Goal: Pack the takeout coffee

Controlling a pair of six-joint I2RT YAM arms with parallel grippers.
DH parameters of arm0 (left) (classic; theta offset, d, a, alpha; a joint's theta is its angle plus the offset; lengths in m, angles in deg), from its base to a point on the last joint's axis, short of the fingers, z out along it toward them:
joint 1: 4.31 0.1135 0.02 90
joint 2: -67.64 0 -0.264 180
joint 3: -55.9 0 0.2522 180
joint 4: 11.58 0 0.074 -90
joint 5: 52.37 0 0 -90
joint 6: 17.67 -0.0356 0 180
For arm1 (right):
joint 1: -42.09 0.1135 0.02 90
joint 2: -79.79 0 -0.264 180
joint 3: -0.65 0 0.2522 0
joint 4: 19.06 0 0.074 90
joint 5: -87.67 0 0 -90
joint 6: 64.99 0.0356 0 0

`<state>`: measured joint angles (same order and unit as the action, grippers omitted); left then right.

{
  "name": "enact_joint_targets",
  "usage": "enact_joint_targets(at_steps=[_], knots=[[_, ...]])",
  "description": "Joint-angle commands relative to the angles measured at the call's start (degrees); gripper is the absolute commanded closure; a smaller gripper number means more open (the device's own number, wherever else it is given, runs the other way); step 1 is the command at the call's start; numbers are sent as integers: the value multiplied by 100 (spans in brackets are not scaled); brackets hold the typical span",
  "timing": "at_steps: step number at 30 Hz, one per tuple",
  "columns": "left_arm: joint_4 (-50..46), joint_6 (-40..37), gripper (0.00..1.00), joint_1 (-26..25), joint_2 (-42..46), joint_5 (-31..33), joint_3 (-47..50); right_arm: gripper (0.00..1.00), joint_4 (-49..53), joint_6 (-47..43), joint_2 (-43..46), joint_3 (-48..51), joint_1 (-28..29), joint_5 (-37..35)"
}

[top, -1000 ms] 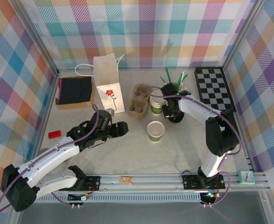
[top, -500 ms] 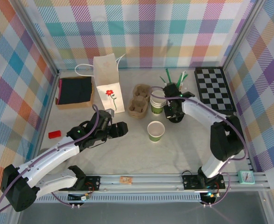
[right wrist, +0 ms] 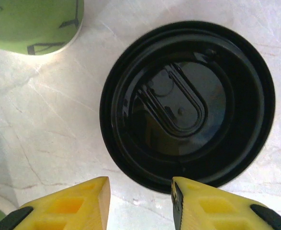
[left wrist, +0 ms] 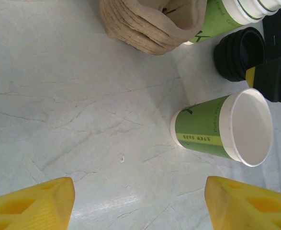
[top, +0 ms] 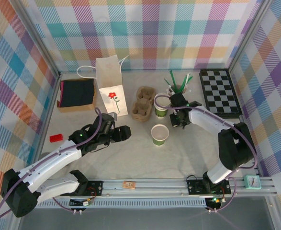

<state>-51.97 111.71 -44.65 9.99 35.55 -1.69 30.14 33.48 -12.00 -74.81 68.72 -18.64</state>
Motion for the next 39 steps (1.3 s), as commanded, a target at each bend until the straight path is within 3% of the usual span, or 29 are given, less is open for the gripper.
enact_joint_targets(at_steps=[1,7,16,29,39], knots=[[-35,-44,28,79,113,-2,72,61,-344,-190,-148,-60,13,-176],[-27,-41,28,79,123,23,101,61,-389,-423,-331,-209,12,-388],[0,-62,28,79,45,-9,72,62,-393,-504,-309,-146,43,-69],[18,-70,29,84,51,-11,94,55,-311,-535,-533,-249,53,-71],[35,-67,29,85,78,14,134,60,-243,-455,-356,-153,61,-67]])
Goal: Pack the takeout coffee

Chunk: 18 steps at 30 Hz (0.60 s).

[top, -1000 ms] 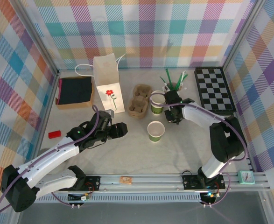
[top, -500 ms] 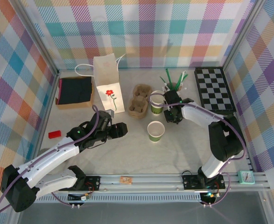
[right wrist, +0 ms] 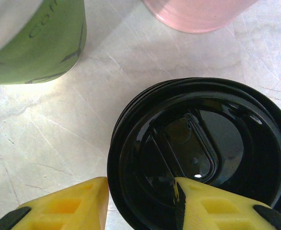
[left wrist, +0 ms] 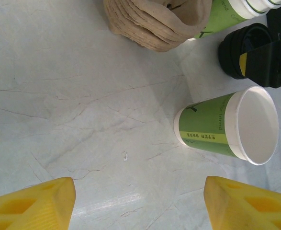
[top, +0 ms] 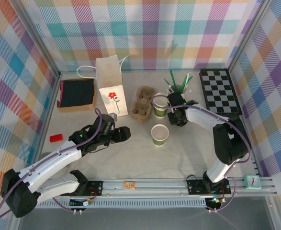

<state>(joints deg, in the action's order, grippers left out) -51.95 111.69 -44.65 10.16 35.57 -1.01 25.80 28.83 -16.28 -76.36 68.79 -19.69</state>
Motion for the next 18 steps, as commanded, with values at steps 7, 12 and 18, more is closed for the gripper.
enact_joint_targets(at_steps=[7,12,18], knots=[[66,-73,29,79,45,-12,57,57,805,559,1079,75,90,205],[125,-77,29,81,-30,-56,23,55,1183,1126,1909,176,-193,253],[226,-77,29,79,-194,-170,-38,56,1291,1638,1985,210,-1346,761]])
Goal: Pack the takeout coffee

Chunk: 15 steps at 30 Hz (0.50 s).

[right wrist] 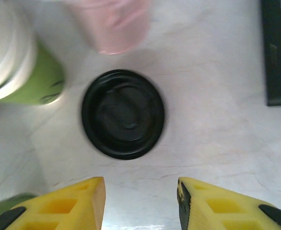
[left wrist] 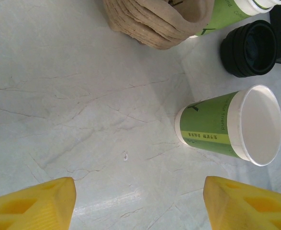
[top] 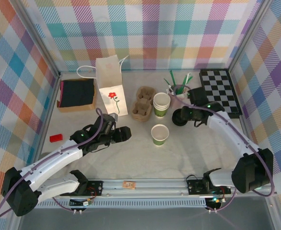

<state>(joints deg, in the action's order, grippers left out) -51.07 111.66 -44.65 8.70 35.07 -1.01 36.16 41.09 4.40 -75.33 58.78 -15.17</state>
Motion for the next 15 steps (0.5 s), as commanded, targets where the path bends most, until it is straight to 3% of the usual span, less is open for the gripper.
enact_joint_targets(at_steps=[1,7,15], knots=[[147,-75,29,81,-63,-137,-46,56,201,414,-135,113,-466,418],[148,-75,29,79,-111,-154,-46,56,-351,361,-825,57,-755,1305],[35,-102,29,79,-14,-97,-27,58,-611,322,-1591,-150,-790,1319]])
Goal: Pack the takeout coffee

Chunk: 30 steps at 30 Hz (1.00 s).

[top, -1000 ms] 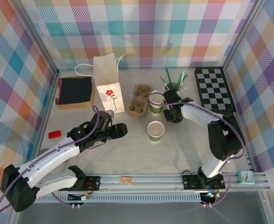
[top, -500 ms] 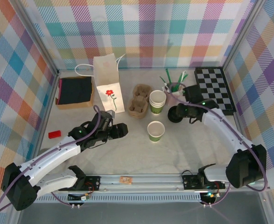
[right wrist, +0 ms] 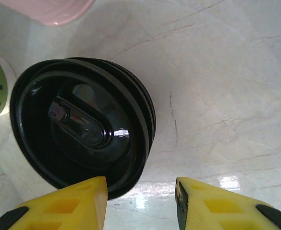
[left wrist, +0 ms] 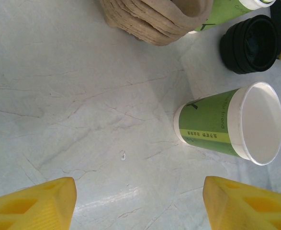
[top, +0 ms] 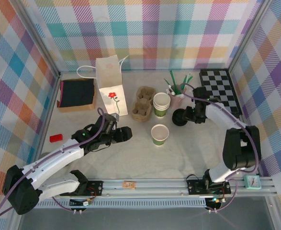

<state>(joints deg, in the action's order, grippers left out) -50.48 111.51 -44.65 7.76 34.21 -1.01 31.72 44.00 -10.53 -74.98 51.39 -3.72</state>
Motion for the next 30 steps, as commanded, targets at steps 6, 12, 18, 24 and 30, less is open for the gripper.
enact_joint_targets(at_steps=[6,12,18,24,30], knots=[[-45,-77,29,79,117,26,14,59,-268,8,-316,-298,-60,196],[-43,-77,29,79,95,26,7,60,-319,-8,-551,-392,-69,148],[-78,-88,30,79,116,57,-9,71,-401,10,-567,-374,-70,156],[-72,-86,30,79,108,52,-12,81,-333,-36,-496,-344,-69,125],[-61,-98,30,82,74,42,-58,83,-303,-66,-360,-292,-69,95]])
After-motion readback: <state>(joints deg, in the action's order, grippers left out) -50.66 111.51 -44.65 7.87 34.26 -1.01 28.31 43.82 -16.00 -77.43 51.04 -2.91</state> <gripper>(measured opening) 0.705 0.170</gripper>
